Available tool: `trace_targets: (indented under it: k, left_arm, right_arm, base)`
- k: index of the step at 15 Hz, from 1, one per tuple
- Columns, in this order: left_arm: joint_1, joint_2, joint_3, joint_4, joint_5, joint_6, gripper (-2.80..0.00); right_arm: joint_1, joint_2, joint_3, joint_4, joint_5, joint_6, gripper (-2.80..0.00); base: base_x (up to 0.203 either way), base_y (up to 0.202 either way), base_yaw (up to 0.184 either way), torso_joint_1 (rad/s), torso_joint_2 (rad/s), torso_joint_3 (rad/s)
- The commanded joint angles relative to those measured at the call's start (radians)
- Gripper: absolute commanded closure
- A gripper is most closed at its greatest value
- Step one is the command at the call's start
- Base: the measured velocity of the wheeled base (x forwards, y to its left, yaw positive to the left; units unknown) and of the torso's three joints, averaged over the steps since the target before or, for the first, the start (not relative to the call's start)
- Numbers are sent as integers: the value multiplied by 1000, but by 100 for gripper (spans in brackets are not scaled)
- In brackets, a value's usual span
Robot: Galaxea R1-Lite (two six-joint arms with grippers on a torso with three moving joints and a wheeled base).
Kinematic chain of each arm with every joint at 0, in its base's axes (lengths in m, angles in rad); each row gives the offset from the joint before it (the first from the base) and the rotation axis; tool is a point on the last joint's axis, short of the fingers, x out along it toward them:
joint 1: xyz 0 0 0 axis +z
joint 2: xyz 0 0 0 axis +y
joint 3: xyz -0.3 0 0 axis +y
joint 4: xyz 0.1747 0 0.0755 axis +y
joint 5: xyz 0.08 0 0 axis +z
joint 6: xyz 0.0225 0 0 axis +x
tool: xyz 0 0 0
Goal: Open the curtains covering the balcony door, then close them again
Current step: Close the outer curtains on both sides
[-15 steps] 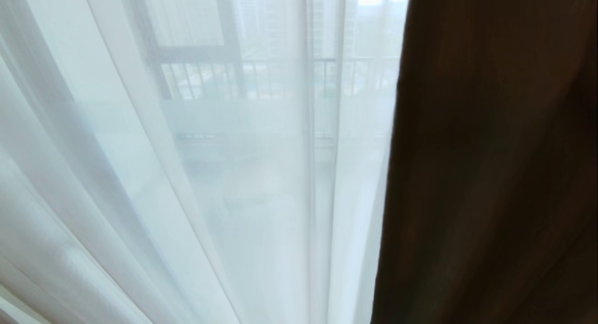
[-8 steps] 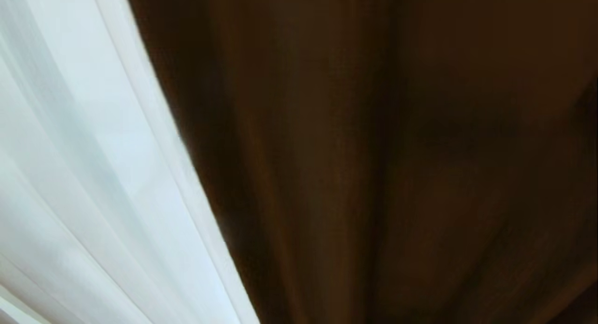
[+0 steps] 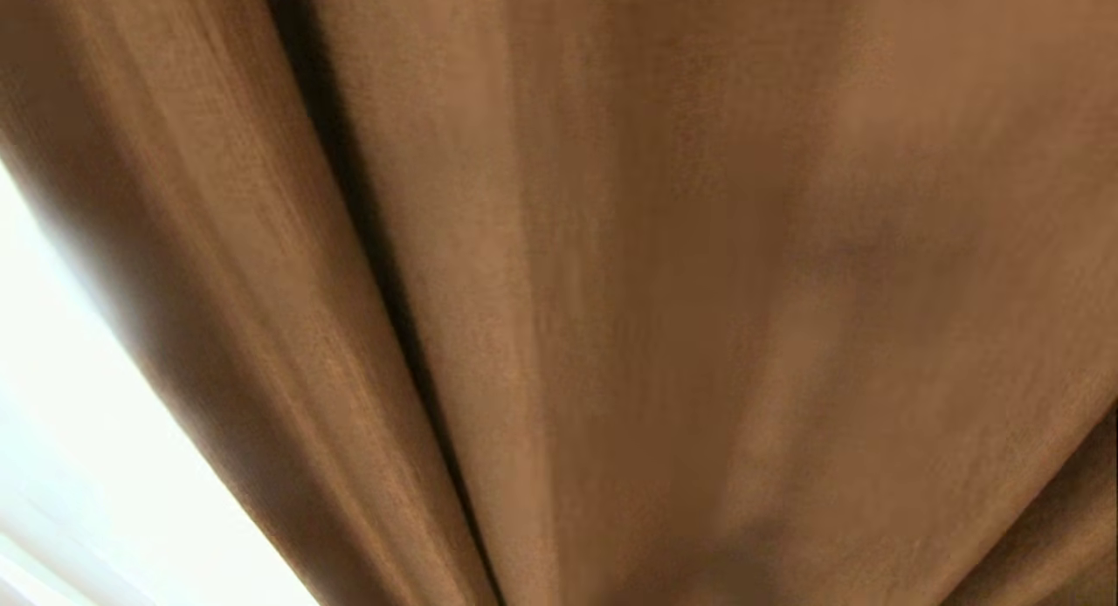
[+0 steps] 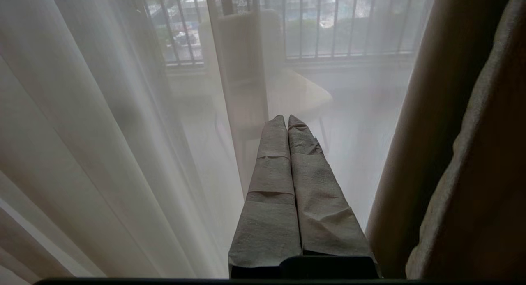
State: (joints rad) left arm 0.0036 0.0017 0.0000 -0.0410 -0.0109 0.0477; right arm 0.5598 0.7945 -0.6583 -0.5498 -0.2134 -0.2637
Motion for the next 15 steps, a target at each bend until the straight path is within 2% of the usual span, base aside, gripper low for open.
trace_targets:
  k: [1,5,8,9,11,13,15]
  left_arm:
    - [1,-1,0,0,0,0,0]
    - [-1,0,0,0,0,0,0]
    - [0,0,0,0,0,0,0]
    - [0,0,0,0,0,0,0]
    - [1,0,0,0,0,0,0]
    - [-1,0,0,0,0,0,0]
    - [0,0,0,0,0,0,0]
  right_arm:
    - [1,-77,34,-2,2,-1,0]
    - [-5,-200,82,86,-1,0,0]
    - [-123,-219,110,110,-11,34,0]
    - [-201,-214,117,116,-11,73,0]
    - [-406,-207,127,169,2,142,0]
    - [-617,-210,136,248,64,192,0]
    - [-734,-216,164,297,134,219,0]
  base:
    - [0,0,0,0,0,0]
    - [0,0,0,0,0,0]
    - [0,0,0,0,0,0]
    - [0,0,0,0,0,0]
    - [0,0,0,0,0,0]
    - [0,0,0,0,0,0]
    - [0,0,0,0,0,0]
